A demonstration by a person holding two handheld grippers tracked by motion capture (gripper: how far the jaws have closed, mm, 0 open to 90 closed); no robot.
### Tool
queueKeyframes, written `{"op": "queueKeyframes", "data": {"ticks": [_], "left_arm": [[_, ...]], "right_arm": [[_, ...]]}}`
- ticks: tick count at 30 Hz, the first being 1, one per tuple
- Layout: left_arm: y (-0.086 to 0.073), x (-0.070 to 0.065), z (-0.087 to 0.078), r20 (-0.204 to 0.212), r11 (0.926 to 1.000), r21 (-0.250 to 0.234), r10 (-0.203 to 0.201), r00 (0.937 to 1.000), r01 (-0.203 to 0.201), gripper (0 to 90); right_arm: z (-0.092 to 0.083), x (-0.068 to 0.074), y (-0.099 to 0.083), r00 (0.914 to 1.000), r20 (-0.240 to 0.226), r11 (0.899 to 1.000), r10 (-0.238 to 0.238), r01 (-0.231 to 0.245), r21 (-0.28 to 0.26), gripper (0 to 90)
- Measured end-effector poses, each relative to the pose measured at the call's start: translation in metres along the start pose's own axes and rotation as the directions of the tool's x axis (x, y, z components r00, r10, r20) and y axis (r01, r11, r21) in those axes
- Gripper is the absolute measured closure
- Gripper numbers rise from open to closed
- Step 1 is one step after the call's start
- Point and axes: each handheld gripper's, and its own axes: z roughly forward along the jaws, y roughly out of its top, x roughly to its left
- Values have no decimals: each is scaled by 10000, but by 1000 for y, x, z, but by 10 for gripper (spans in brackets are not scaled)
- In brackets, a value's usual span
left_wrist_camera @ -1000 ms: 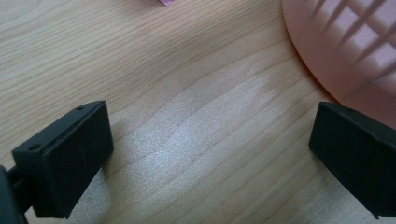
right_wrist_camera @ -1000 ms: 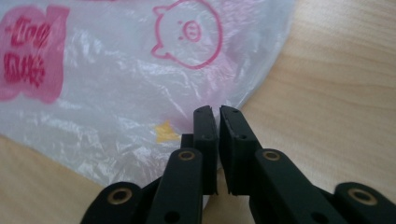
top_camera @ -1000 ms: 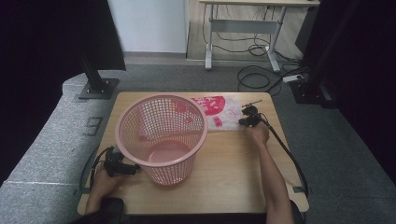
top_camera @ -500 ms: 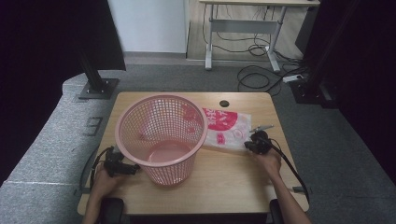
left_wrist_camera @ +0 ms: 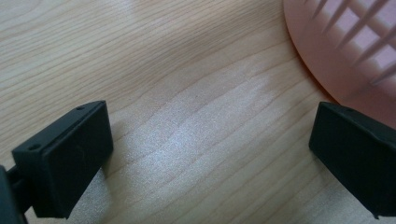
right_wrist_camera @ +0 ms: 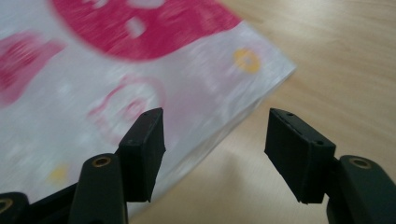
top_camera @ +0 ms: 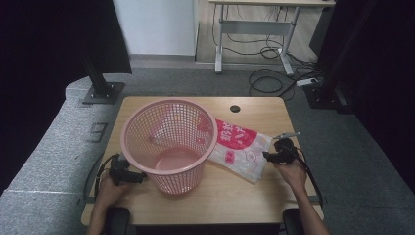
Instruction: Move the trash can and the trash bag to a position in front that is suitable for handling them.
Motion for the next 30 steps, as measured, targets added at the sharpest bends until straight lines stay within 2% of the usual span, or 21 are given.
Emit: {"op": "queueKeyframes", "data": {"ticks": [1,2,5,6,7,8,9,11,16,19,21,22,23,24,26,29,30], "left_arm": [[0,0,0,0,10000,-2,-1,10000,1,0],[0,0,0,7,10000,-2,2,10000,-2,0],[0,0,0,5,10000,3,-3,10000,3,0],[0,0,0,21,10000,5,-2,10000,2,0],[0,0,0,22,10000,7,-6,10000,6,0],[0,0,0,19,10000,6,-2,10000,2,0],[0,0,0,20,10000,7,-7,10000,7,0],[0,0,0,18,10000,7,-9,10000,9,0],[0,-1,0,-23,10000,-12,-43,10000,43,0],[0,-1,0,-25,10000,-14,-50,10000,50,0],[0,-1,0,-27,10000,-12,-53,10000,53,0],[0,-1,0,-28,10000,-13,-57,10000,57,0],[0,-1,0,-34,10000,-12,-53,10000,53,0],[0,-1,0,-29,10000,-12,-54,10000,54,0],[0,-1,0,-32,10000,-13,-56,10000,56,0],[0,-1,0,-30,10000,-14,-54,10000,54,0],[0,-1,0,-32,10000,-11,-51,10000,51,0]], "right_arm": [[18,-6,8,9999,152,9998,25,-27,176,364],[18,-6,8,9999,152,9998,25,-27,176,364],[42,-11,11,9997,-117,9981,224,-216,582,461],[48,-12,10,9995,-104,9964,304,-295,800,511],[51,-13,8,9990,-253,9968,358,-339,726,643],[50,-13,6,9988,-456,9979,192,-163,629,805],[50,-13,6,9988,-456,9979,192,-163,629,805],[47,-9,2,9981,-617,9983,-82,117,569,885],[24,11,-21,9937,-999,9959,-505,576,697,890],[3,30,-42,9849,-1526,9917,-815,955,867,877],[-11,43,-53,9780,-1732,9850,-1161,1358,1067,781],[-19,46,-55,9767,-1654,9825,-1371,1554,1031,725],[-30,42,-49,9822,-1277,9854,-1379,1490,821,597],[-30,42,-49,9822,-1277,9854,-1379,1490,821,597],[-32,29,-32,9900,-835,9911,-1137,1189,593,460],[-14,14,-12,9942,-506,9935,-952,980,573,370],[-3,10,-6,9939,-657,9940,-886,925,582,364]]}}
